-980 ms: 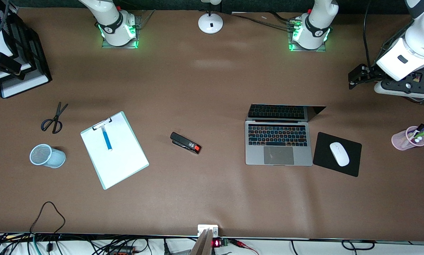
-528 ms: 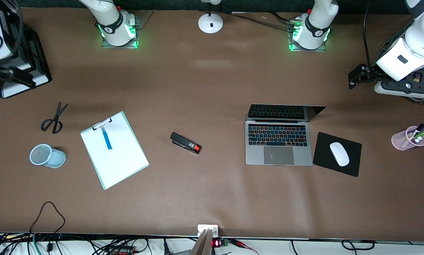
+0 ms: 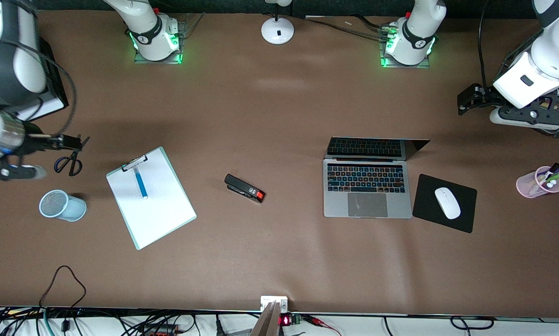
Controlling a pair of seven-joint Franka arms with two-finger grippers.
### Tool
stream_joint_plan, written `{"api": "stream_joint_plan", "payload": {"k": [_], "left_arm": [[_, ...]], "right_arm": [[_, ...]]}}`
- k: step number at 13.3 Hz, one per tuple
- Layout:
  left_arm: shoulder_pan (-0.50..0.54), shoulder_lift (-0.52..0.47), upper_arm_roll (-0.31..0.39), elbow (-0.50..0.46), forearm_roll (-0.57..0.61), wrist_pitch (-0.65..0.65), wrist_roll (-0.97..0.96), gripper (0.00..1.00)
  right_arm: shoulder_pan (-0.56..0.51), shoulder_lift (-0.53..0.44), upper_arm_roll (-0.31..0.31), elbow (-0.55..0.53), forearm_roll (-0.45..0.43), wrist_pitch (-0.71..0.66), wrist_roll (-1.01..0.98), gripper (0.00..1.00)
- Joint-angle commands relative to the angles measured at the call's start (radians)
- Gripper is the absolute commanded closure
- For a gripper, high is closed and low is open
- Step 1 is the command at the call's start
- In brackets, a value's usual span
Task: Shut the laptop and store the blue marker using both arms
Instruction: 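Reach the right gripper down to the blue marker on the clipboard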
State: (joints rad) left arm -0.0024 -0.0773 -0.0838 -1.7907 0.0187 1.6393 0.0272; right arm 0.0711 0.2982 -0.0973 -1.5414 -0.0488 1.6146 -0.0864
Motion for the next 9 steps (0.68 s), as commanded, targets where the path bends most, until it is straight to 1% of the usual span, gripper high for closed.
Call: {"api": "stream_joint_plan", "payload": {"k": [1,2,3,5,6,7,8,9], "left_arm": [[0.005,0.062,-0.007,0.082,-0.006,-0.058,0.013,0.00],[0.004,0.080,-0.007,0.112,-0.006,-0.059,0.011,0.00],[0.004,0.105,-0.007,0.134,-0.005,-0.059,0.013,0.00],[0.009,0.111,-0.007,0.145,-0.008,-0.062,0.025,0.01],[0.010,0.113,-0.007,0.146,-0.006,-0.065,0.022,0.25],[0.009,0.114,-0.007,0.148,-0.003,-0.078,0.019,0.59],[0.006,0.114,-0.007,0.149,-0.002,-0.117,0.016,0.79],[0.006,0.114,-0.007,0.151,-0.003,-0.133,0.014,0.86]], "right_arm": [[0.009,0.058,0.002,0.021,0.021,0.046,-0.079,0.00],[0.015,0.070,0.002,0.020,0.039,0.076,-0.081,0.00],[0.016,0.094,0.004,0.021,0.035,0.090,-0.081,0.00],[0.038,0.139,0.005,0.014,0.007,0.184,-0.081,0.00],[0.039,0.166,0.005,0.001,0.007,0.217,-0.081,0.00],[0.038,0.188,0.005,-0.008,0.010,0.255,-0.087,0.00],[0.039,0.203,0.005,-0.025,0.013,0.286,-0.107,0.00],[0.041,0.216,0.005,-0.040,0.017,0.321,-0.116,0.00]]}}
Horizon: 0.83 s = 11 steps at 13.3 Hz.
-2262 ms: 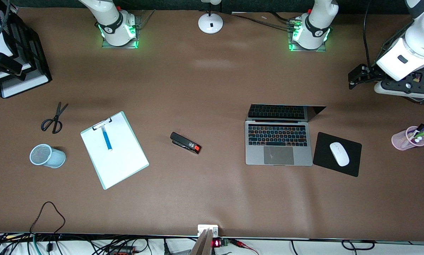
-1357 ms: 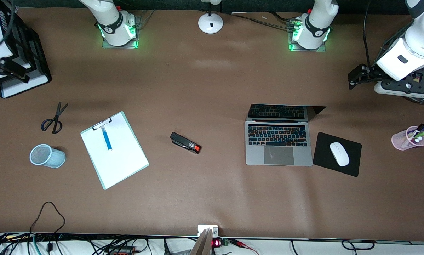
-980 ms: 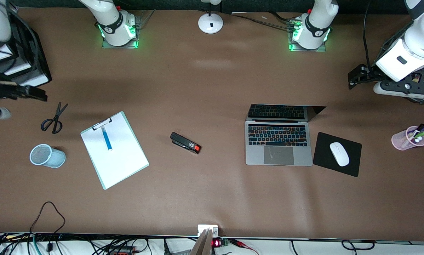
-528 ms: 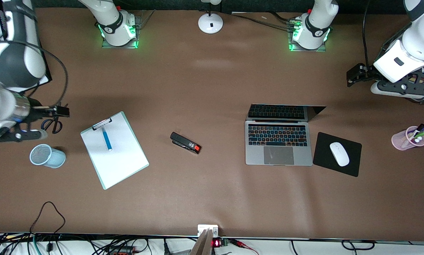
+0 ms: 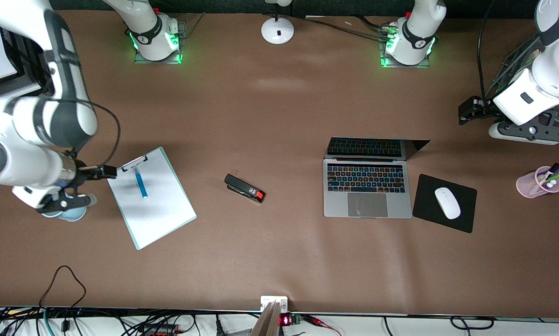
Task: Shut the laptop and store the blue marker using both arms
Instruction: 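Reach the right gripper down to the blue marker on the clipboard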
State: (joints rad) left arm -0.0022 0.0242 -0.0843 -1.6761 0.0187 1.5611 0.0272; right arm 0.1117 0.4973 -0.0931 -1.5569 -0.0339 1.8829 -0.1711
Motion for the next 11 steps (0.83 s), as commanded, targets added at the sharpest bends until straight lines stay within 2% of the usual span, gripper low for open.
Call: {"api": "stream_joint_plan", "payload": {"k": [1,3,6,9,11], "left_arm": [[0.005,0.013,-0.006,0.035,-0.005,-0.056,0.016,0.89],[0.004,0.016,-0.006,0.035,-0.011,-0.064,0.017,0.93],[-0.001,0.023,-0.006,0.035,-0.013,-0.067,0.020,1.00],[-0.007,0.022,-0.011,0.030,-0.017,-0.107,0.016,1.00],[-0.010,0.013,-0.054,0.019,-0.019,-0.148,0.002,1.00]], "right_arm": [[0.000,0.027,0.003,-0.037,0.003,0.073,-0.033,0.00],[0.002,0.052,0.003,-0.057,0.003,0.120,-0.033,0.00],[0.003,0.060,0.003,-0.141,-0.001,0.250,-0.045,0.00],[-0.003,0.102,0.003,-0.155,0.005,0.321,-0.204,0.00],[-0.001,0.116,0.003,-0.158,0.005,0.331,-0.205,0.00]]}}
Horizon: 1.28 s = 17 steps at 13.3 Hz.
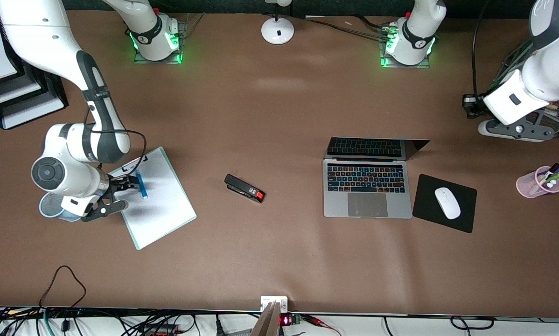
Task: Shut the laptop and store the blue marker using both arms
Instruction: 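Reach the right gripper down to the blue marker on the clipboard, then grasp the blue marker with the right gripper while the left gripper reaches the laptop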
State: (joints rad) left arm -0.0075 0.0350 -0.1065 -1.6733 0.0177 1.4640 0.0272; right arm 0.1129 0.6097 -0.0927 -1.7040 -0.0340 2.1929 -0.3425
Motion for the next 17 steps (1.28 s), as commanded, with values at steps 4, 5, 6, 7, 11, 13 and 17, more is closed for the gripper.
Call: {"api": "stream_joint_plan", "payload": {"k": [4,5,6,7,11,13,17], "left_arm": [[-0.003,-0.050,-0.107,-0.072,-0.087,-0.056,-0.139,1.00],[-0.002,-0.056,-0.120,-0.106,-0.100,-0.019,-0.148,1.00],[-0.003,-0.069,-0.140,-0.140,-0.105,0.031,-0.170,1.00],[-0.003,-0.072,-0.168,-0.170,-0.105,0.070,-0.208,1.00],[0.003,-0.099,-0.277,-0.328,-0.105,0.264,-0.306,1.00],[0.003,-0.107,-0.308,-0.399,-0.104,0.344,-0.334,1.00],[0.004,-0.107,-0.311,-0.526,-0.102,0.556,-0.348,1.00]], "right_arm": [[0.010,0.015,0.013,-0.013,0.003,0.021,-0.044,0.08],[0.010,0.018,0.016,-0.013,0.003,0.021,-0.044,0.09],[0.010,0.022,0.017,-0.011,0.003,0.022,-0.044,0.10],[0.010,0.024,0.017,-0.011,0.003,0.025,-0.044,0.11],[0.016,0.039,0.017,-0.005,0.003,0.048,-0.044,0.19],[0.017,0.045,0.030,0.001,0.016,0.050,-0.043,0.24],[0.017,0.064,0.033,0.001,0.029,0.080,-0.043,0.26]]}}
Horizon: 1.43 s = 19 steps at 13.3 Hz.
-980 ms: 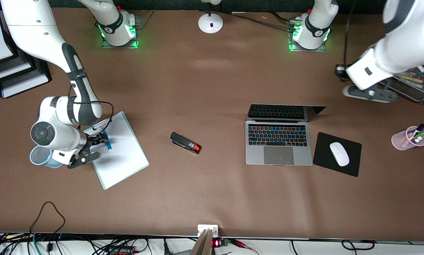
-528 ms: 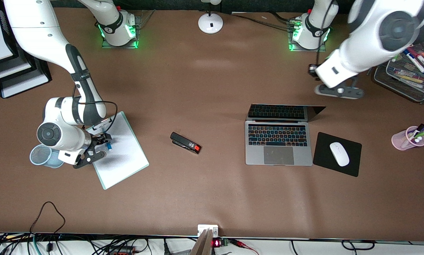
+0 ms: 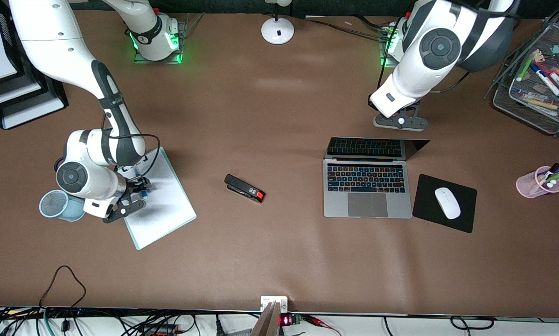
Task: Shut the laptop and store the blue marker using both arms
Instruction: 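Grasp the blue marker with the right gripper while the left gripper reaches the laptop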
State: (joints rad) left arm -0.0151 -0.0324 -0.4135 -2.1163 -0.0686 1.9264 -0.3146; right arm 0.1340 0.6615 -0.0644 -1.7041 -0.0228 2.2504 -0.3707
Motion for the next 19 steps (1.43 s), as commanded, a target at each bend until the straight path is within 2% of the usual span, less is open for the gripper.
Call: {"api": "stream_joint_plan", "payload": {"k": [1,6,10,11,13,16,18,19], "left_arm": [[0.012,-0.037,-0.005,-0.099,-0.013,0.136,-0.006,1.00],[0.020,0.034,-0.001,-0.105,0.025,0.284,-0.003,1.00],[0.029,0.074,0.002,-0.099,0.089,0.342,-0.004,1.00],[0.033,0.080,0.002,-0.097,0.090,0.351,-0.004,1.00],[0.040,0.094,0.004,-0.088,0.171,0.384,-0.006,1.00],[0.047,0.132,0.004,-0.045,0.204,0.390,-0.006,1.00],[0.049,0.161,0.005,-0.025,0.205,0.434,-0.006,1.00],[0.061,0.175,0.005,-0.025,0.205,0.468,-0.006,1.00]], "right_arm": [[-0.004,0.015,0.005,0.001,0.018,0.031,-0.014,0.26],[-0.004,0.023,0.009,0.008,0.018,0.034,-0.007,0.26],[-0.004,0.023,0.009,0.008,0.018,0.034,-0.007,0.28],[-0.004,0.023,0.009,0.008,0.018,0.034,-0.011,0.29],[-0.004,0.024,0.009,0.008,0.018,0.034,-0.004,0.44],[-0.004,0.026,0.009,0.008,0.018,0.034,-0.001,0.44],[-0.004,0.026,0.009,0.008,0.020,0.034,0.000,0.44],[-0.004,0.026,0.009,0.008,0.021,0.034,0.000,0.47]]}}
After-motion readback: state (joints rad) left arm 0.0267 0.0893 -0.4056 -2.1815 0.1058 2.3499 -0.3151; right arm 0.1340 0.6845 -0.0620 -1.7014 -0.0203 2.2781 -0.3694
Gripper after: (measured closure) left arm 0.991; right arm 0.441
